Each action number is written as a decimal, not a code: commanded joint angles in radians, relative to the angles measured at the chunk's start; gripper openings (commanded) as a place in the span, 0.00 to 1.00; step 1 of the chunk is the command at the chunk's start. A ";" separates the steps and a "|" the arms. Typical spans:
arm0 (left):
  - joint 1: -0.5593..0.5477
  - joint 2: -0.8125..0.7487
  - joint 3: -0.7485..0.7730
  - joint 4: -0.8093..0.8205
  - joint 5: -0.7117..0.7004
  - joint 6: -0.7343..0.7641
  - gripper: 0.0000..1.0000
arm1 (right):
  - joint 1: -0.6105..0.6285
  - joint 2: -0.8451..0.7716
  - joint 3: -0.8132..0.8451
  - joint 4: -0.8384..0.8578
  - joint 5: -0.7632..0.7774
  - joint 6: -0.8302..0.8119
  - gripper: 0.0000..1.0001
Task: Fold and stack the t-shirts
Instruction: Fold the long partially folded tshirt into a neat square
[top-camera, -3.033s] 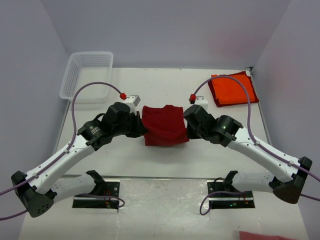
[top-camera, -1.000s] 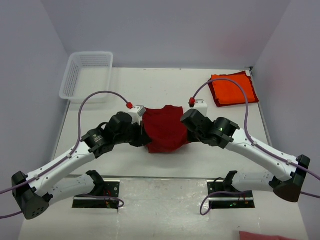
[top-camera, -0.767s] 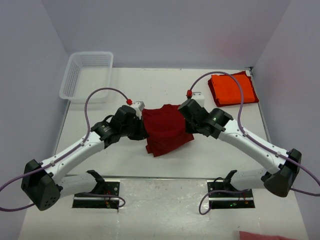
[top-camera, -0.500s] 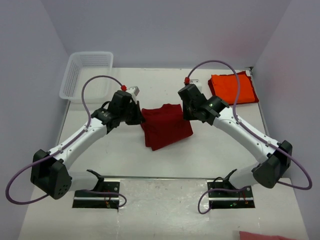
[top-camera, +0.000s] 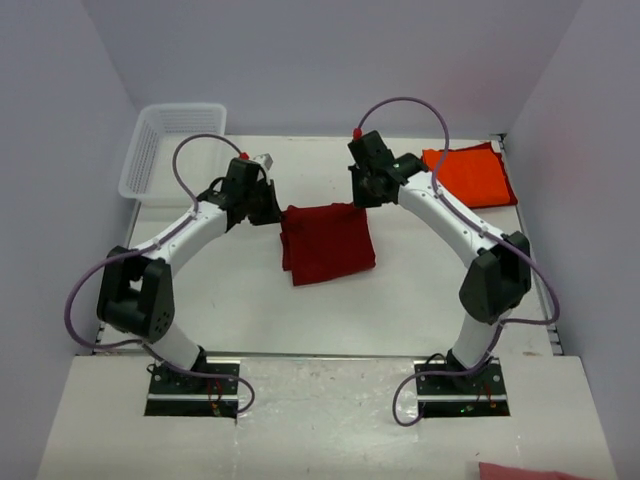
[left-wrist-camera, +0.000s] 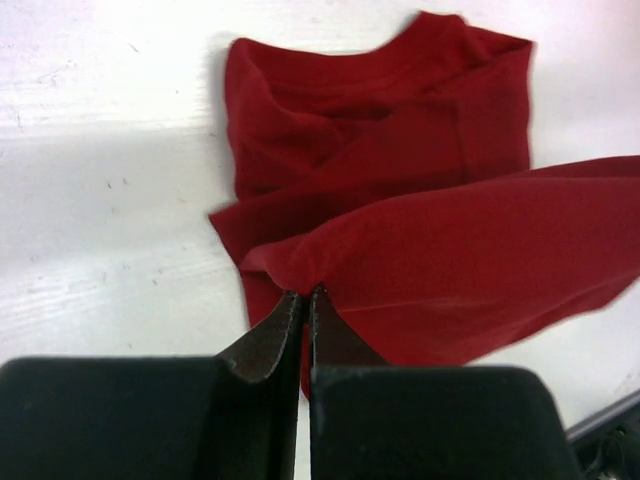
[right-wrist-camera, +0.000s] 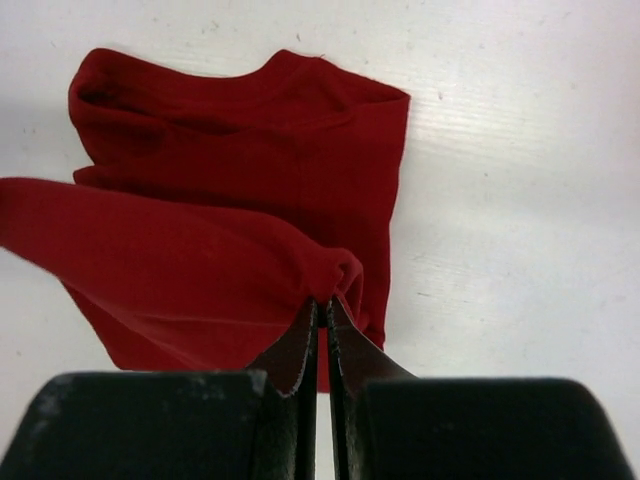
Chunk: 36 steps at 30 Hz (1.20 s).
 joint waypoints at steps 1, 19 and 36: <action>0.040 0.092 0.064 0.074 0.037 0.036 0.00 | -0.047 0.096 0.096 0.024 -0.088 -0.068 0.00; 0.094 0.462 0.641 -0.021 -0.231 0.189 0.32 | -0.200 0.633 0.729 0.077 -0.081 -0.282 0.75; -0.056 0.522 0.427 0.486 0.736 -0.105 0.00 | -0.253 0.145 -0.049 0.275 -0.707 0.052 0.00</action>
